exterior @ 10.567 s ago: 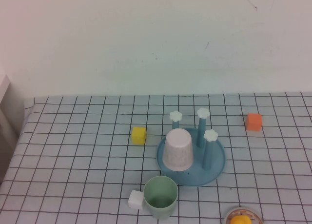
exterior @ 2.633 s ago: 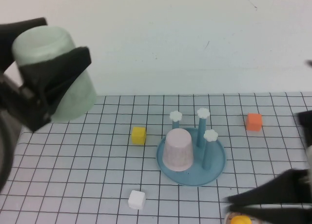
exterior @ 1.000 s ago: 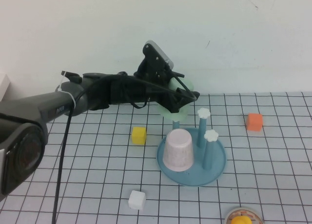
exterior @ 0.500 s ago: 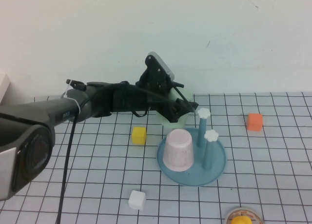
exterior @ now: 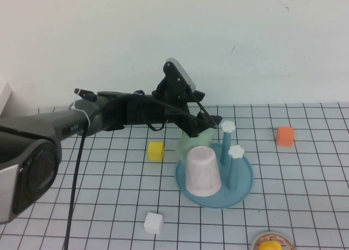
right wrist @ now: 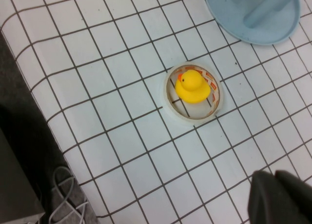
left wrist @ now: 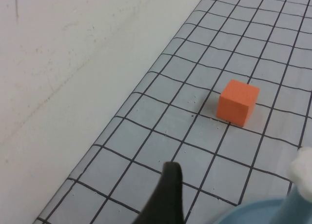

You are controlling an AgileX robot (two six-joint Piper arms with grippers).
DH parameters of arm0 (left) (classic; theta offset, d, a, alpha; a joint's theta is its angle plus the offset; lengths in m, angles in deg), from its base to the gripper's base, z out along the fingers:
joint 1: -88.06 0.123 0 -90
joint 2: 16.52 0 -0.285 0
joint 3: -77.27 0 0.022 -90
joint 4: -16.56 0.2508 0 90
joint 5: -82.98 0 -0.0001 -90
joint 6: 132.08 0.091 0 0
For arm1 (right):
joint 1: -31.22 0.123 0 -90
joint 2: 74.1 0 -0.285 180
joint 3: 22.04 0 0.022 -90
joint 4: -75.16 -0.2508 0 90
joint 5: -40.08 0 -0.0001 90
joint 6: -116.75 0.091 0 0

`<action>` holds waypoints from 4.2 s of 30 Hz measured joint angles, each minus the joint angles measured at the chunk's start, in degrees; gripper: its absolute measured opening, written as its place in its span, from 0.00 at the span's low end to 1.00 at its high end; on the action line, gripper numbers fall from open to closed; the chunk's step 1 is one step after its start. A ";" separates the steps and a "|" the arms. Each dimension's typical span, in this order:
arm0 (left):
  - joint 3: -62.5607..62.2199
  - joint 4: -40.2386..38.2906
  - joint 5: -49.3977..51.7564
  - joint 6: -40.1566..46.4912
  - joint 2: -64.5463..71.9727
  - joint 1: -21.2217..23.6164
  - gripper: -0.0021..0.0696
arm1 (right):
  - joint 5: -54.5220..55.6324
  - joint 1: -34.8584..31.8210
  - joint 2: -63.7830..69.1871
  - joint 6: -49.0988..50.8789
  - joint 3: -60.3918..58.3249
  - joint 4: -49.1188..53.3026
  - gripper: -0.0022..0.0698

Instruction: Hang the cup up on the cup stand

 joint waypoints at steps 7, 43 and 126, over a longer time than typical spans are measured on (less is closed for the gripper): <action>0.00 0.74 -4.32 -1.46 -4.01 0.00 0.86 | -0.03 0.00 0.00 0.00 0.00 -0.09 0.03; 7.09 69.90 6.43 -61.90 -72.47 12.60 0.03 | 6.84 0.00 0.00 0.00 -1.06 -1.76 0.03; 100.49 85.87 -28.16 -92.32 -136.92 24.52 0.03 | 6.51 0.00 0.00 0.00 -1.06 -1.76 0.03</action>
